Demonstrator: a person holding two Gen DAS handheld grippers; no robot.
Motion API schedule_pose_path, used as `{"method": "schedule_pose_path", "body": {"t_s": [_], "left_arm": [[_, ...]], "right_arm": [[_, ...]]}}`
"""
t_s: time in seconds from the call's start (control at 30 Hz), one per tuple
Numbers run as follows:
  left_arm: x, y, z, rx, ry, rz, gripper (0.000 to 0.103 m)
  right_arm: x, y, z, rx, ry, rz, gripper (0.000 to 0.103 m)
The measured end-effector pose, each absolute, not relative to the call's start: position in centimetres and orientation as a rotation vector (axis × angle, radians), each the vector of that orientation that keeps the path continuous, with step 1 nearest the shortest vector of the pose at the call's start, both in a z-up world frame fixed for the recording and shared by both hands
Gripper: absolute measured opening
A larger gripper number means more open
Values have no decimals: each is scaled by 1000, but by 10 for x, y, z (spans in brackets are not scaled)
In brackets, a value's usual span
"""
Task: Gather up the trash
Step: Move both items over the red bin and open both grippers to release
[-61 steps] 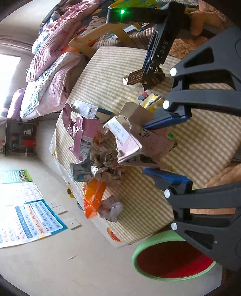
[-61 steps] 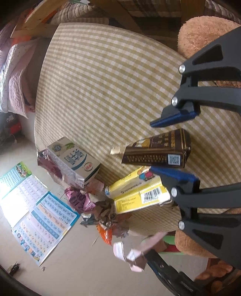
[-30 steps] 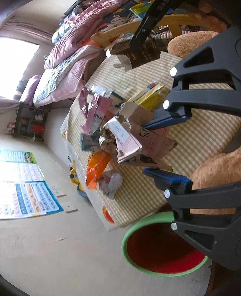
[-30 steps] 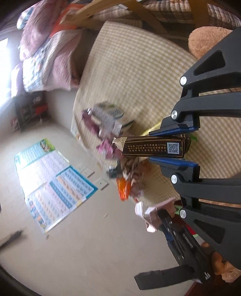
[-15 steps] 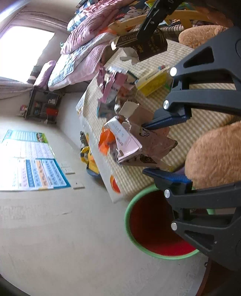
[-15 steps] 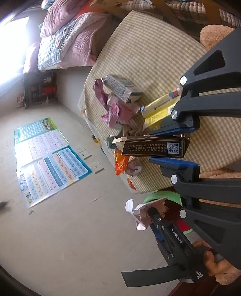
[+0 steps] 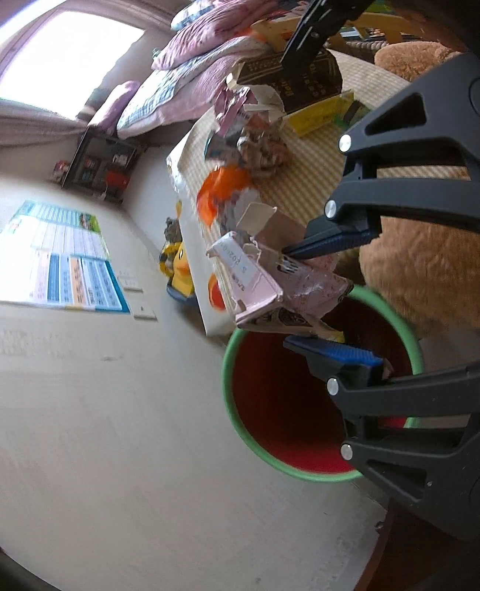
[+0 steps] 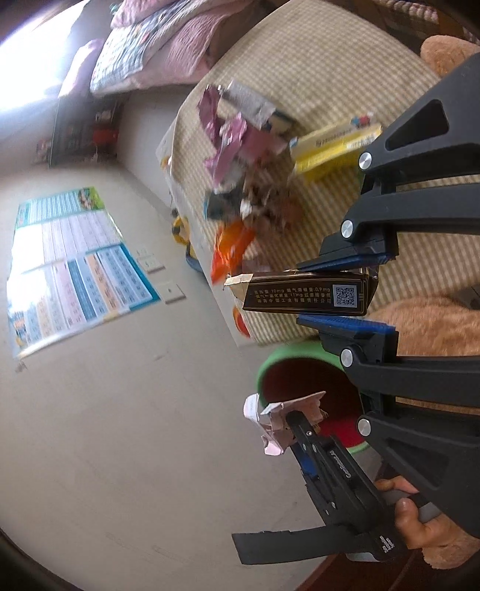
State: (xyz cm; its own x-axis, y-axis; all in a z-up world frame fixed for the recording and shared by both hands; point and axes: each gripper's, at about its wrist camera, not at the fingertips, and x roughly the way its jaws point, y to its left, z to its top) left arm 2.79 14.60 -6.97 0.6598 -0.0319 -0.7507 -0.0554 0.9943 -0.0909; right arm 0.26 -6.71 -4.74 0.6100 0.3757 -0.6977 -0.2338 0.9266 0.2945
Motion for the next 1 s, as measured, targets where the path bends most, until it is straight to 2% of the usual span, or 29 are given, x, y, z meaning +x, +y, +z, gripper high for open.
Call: {"method": "schedule_pose_path", "body": {"t_s": [1.0], "left_arm": [[23, 246, -104, -216, 910, 214, 42]], "right_arm": [[60, 59, -68, 172, 955, 635, 23]]}}
